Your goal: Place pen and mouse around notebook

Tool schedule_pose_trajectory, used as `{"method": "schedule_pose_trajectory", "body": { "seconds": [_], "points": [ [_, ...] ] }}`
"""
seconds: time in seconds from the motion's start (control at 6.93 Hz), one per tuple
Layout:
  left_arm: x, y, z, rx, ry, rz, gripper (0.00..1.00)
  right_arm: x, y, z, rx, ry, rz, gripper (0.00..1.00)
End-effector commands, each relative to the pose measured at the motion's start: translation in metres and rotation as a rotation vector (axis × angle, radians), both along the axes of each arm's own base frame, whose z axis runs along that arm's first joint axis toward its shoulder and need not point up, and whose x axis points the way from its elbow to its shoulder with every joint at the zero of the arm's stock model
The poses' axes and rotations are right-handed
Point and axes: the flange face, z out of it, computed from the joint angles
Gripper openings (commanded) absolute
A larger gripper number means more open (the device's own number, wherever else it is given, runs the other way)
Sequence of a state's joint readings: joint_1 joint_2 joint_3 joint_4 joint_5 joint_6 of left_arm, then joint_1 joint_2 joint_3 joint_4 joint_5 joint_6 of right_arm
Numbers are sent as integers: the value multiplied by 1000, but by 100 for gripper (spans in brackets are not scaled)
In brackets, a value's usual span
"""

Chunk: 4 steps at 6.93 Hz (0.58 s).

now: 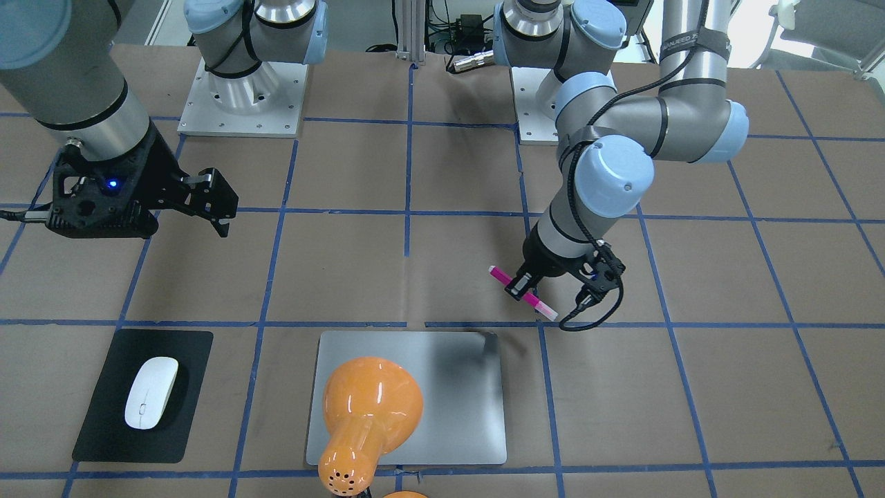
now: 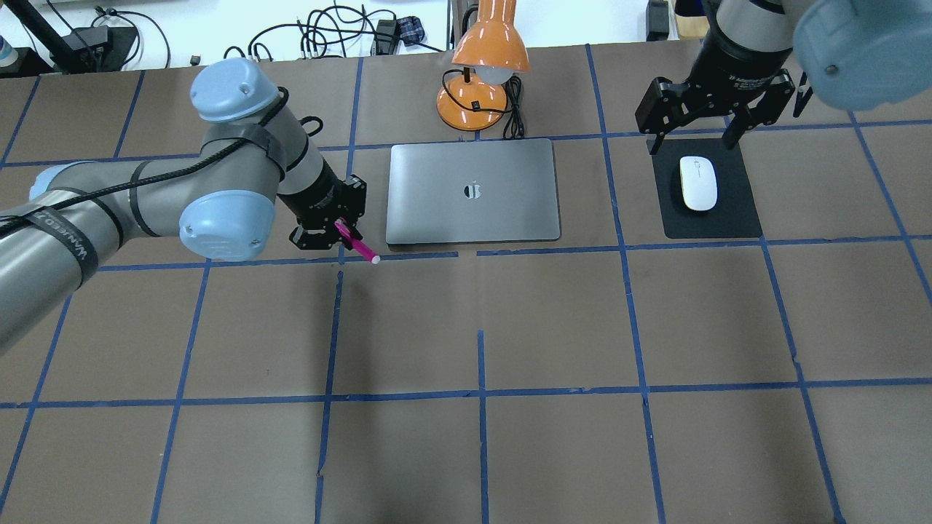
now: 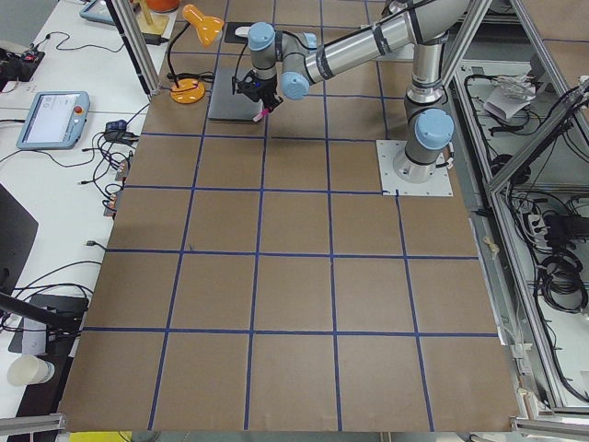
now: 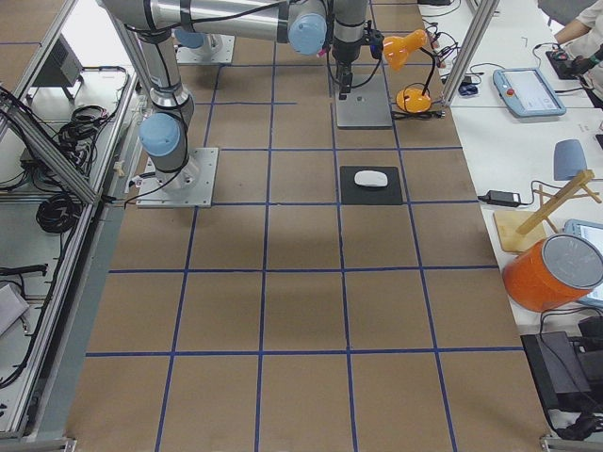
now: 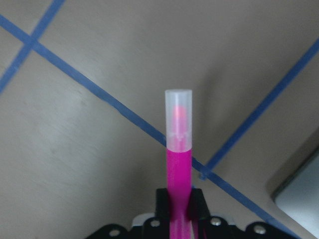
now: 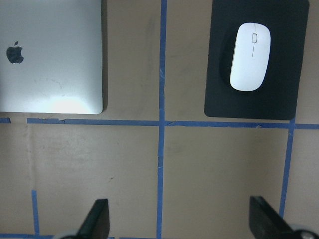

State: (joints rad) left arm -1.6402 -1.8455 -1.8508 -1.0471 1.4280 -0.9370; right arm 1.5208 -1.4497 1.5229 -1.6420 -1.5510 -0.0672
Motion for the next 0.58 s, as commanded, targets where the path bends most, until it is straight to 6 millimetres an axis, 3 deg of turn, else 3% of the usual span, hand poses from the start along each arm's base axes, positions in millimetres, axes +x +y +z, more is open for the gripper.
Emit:
{"method": "schedule_pose_trajectory", "body": {
  "seconds": [0.0, 0.14, 0.43],
  "points": [
    [-56, 18, -23, 76, 17, 104, 0, 0, -7, 12, 28, -4, -46, 100],
    [-85, 29, -28, 93, 5, 171, 0, 1, -7, 11, 28, -5, -46, 100],
    [-124, 41, -47, 95, 0, 270, 0, 1, -8, 11, 28, -4, -46, 100]
  ]
}}
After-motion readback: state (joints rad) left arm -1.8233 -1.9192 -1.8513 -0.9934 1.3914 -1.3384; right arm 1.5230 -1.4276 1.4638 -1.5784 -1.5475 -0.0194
